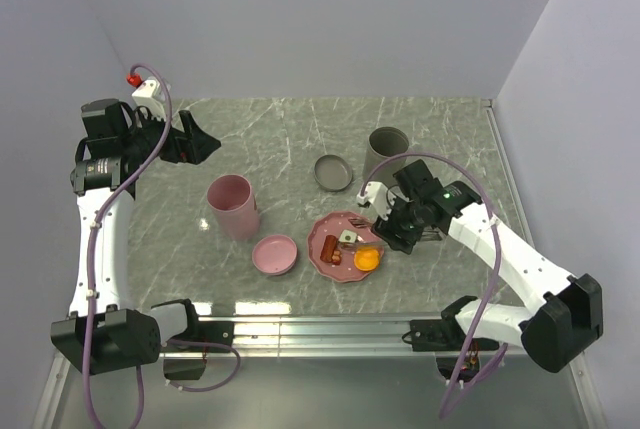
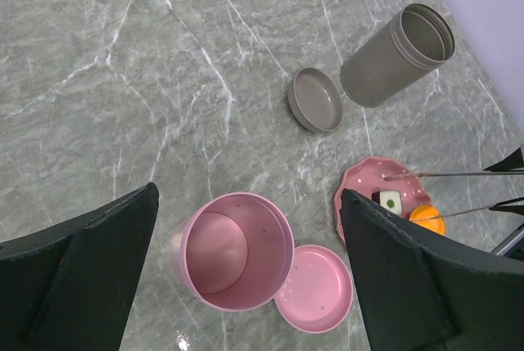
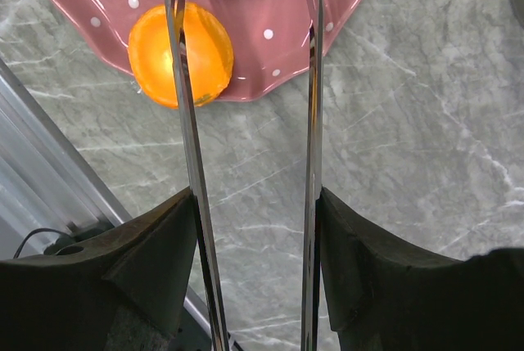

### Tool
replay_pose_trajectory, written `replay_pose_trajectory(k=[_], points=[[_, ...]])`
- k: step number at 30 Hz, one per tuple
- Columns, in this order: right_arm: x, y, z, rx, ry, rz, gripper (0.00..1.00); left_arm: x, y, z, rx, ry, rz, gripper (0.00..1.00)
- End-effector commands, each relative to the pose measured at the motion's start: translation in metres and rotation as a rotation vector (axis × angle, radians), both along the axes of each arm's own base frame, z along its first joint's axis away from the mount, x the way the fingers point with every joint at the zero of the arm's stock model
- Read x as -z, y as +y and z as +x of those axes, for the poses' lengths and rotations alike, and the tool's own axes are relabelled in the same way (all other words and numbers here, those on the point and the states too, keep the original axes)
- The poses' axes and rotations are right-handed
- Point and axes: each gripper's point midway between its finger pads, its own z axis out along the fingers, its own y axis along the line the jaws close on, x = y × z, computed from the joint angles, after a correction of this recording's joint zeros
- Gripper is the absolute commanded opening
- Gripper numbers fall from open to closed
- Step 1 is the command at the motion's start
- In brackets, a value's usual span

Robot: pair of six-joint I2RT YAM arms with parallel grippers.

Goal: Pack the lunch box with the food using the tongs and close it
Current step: Pick up the food using the clamp

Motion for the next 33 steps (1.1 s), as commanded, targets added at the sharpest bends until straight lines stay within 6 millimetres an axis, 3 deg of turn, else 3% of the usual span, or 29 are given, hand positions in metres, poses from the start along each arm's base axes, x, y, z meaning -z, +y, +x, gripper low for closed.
replay_pose_trajectory(k=[1, 5, 16, 29, 32, 33], points=[[0.002, 0.005, 0.006, -0.007, -0.026, 0.003, 0.63, -0.009, -0.003, 0.002, 0.017, -0.036, -0.01, 0.99], [0.004, 0.004, 0.006, -0.012, -0.025, -0.005, 0.62, -0.009, -0.002, 0.003, 0.016, -0.034, -0.01, 0.99], [0.004, 0.004, 0.003, -0.01, -0.023, -0.007, 0.47, -0.01, -0.001, 0.004, 0.006, -0.039, -0.007, 0.98], [-0.044, 0.016, 0.011, 0.012, -0.092, 0.088, 0.37, -0.014, -0.002, 0.003, 0.009, -0.038, -0.02, 0.98], [-0.059, 0.02, 0.017, 0.009, -0.116, 0.102, 0.36, -0.012, -0.002, 0.006, -0.004, -0.019, -0.037, 0.98], [-0.072, 0.024, 0.023, 0.004, -0.14, 0.118, 0.36, -0.014, -0.001, 0.007, -0.006, -0.018, -0.04, 0.98]])
